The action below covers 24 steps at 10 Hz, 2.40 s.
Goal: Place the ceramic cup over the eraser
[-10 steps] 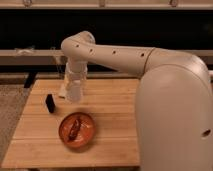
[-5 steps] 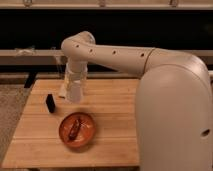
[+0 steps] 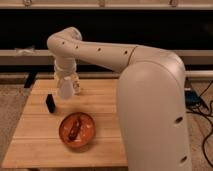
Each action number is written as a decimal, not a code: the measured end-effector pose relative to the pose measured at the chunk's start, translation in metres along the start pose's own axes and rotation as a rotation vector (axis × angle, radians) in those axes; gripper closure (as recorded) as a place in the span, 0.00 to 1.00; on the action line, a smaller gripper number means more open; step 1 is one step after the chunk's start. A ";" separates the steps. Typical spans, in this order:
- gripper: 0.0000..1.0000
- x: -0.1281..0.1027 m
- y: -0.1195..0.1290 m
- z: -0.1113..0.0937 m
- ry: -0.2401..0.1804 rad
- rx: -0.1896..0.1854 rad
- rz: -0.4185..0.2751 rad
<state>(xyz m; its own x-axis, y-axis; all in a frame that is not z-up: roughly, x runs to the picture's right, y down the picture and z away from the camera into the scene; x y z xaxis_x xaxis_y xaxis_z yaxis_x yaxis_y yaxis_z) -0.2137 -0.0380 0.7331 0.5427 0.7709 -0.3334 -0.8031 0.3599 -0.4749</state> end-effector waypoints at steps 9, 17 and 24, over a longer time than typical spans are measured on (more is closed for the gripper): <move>1.00 -0.030 0.081 0.037 0.070 -0.045 -0.236; 0.40 -0.032 0.100 0.112 0.120 0.148 -0.333; 0.20 -0.021 0.090 0.137 0.118 0.135 -0.289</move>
<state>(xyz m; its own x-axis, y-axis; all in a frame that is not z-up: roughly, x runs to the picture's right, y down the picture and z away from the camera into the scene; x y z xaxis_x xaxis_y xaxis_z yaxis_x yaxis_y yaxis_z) -0.3312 0.0504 0.8085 0.7709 0.5637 -0.2967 -0.6331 0.6267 -0.4542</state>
